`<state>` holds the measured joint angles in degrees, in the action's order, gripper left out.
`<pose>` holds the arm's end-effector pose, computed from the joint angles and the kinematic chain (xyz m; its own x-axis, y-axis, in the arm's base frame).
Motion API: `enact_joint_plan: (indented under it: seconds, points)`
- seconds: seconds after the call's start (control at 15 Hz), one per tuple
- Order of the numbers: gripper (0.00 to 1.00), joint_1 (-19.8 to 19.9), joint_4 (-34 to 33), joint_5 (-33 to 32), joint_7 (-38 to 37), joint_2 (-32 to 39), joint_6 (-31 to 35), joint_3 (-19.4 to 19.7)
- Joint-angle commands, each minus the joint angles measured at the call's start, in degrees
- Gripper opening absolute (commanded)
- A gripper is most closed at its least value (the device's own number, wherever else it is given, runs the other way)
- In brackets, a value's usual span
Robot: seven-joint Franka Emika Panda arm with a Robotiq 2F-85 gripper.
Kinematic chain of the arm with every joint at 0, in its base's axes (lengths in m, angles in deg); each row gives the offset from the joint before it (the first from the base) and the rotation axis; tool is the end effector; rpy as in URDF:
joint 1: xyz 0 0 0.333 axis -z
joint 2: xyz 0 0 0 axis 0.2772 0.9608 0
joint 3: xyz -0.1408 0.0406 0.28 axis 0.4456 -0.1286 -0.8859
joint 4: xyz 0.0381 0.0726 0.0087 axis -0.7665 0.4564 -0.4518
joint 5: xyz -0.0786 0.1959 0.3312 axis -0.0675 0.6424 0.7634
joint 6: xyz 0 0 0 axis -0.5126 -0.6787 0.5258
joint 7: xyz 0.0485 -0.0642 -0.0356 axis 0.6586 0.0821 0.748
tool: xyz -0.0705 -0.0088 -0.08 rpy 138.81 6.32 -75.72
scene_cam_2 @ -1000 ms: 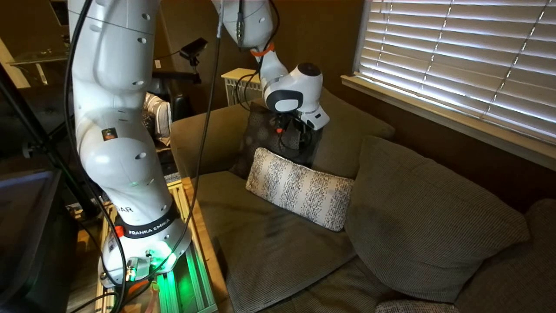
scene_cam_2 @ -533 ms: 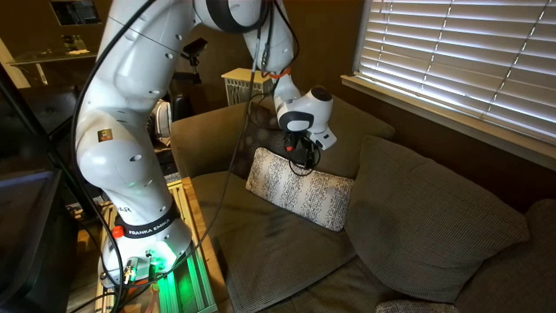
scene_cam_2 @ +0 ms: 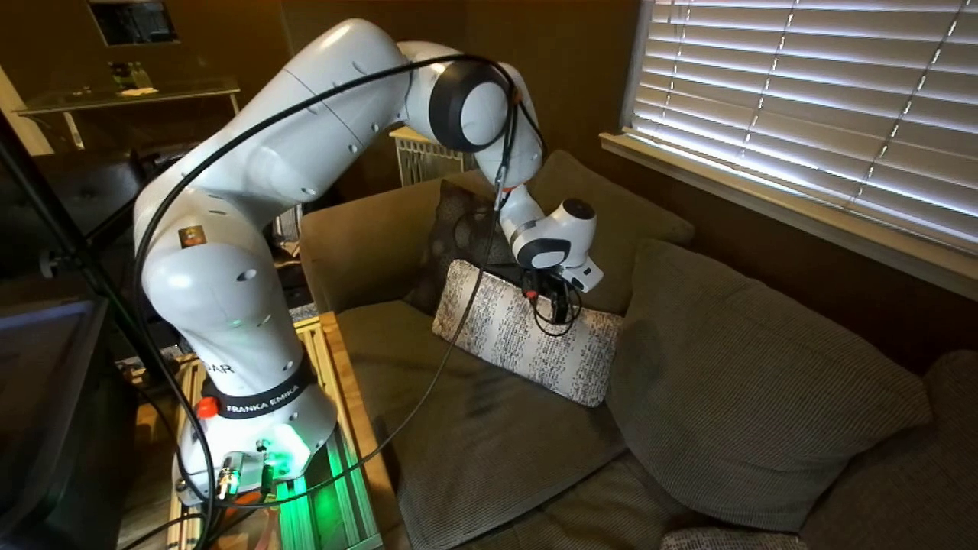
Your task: Put the left white pillow on the right white pillow
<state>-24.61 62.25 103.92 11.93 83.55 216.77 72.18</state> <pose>0.6225 0.1244 0.0260 0.8950 -0.4459 -0.0112 -0.4366 -0.8707 -0.2264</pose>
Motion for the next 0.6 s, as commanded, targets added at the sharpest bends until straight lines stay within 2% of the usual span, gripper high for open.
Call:
enact_joint_plan:
  seconds: [0.0,0.33,0.53]
  points:
    - [1.0,-3.46,-13.31,-4.38,-4.61,9.28,-4.12,2.96]
    - [1.0,-7.4,-26.86,-7.45,-10.39,17.55,-10.02,6.54]
    - [1.0,-8.31,-32.25,-8.42,-14.12,20.63,-13.51,8.17]
